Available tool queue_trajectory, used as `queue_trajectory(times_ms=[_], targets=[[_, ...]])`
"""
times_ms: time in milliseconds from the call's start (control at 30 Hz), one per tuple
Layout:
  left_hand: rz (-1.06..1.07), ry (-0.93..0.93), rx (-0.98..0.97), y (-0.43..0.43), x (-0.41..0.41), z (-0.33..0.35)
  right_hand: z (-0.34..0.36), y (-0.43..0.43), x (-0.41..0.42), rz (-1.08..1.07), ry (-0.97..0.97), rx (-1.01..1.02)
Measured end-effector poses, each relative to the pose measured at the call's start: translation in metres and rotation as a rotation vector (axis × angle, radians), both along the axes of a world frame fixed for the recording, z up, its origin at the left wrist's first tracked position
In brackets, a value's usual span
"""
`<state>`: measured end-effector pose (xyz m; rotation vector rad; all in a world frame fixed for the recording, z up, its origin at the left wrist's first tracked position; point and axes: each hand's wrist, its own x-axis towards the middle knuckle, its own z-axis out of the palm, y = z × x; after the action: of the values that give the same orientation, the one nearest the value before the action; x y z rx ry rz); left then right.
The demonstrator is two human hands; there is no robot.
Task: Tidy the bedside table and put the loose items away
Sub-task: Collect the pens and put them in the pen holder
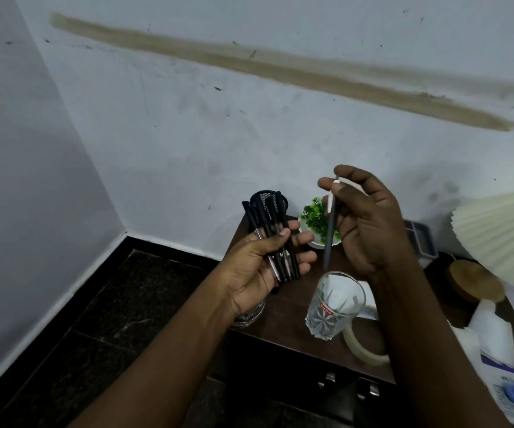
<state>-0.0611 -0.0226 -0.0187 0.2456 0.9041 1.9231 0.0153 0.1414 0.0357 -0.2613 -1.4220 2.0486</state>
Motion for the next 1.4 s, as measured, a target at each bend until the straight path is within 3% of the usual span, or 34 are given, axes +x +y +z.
queue_trajectory(times_ms=[133,400,733,900,1133,1200,1300,1400], targets=[[-0.064,0.065,-0.034,-0.001,0.003,0.000,-0.009,-0.007,-0.004,0.032,-0.151,0.031],[-0.013,0.175,-0.103,0.000,0.005,-0.003,-0.013,-0.030,-0.015,-0.005,-0.199,-0.237],[0.028,0.217,-0.120,-0.001,0.004,-0.008,-0.021,-0.036,-0.020,-0.038,-0.257,-0.100],[0.043,0.214,-0.132,-0.001,0.003,-0.008,-0.026,-0.041,-0.021,-0.110,-0.291,0.072],[0.057,0.197,-0.149,-0.010,-0.007,-0.007,-0.030,-0.047,-0.025,-0.096,-0.292,0.110],[0.129,0.158,-0.167,-0.017,-0.018,-0.006,-0.033,-0.045,-0.027,-0.124,-0.343,0.259],[0.265,0.080,-0.179,-0.030,-0.034,-0.007,-0.043,-0.041,-0.029,-0.210,-0.467,0.718],[0.338,0.018,-0.178,-0.040,-0.044,-0.010,-0.053,-0.046,-0.032,-0.128,-0.662,1.183]])
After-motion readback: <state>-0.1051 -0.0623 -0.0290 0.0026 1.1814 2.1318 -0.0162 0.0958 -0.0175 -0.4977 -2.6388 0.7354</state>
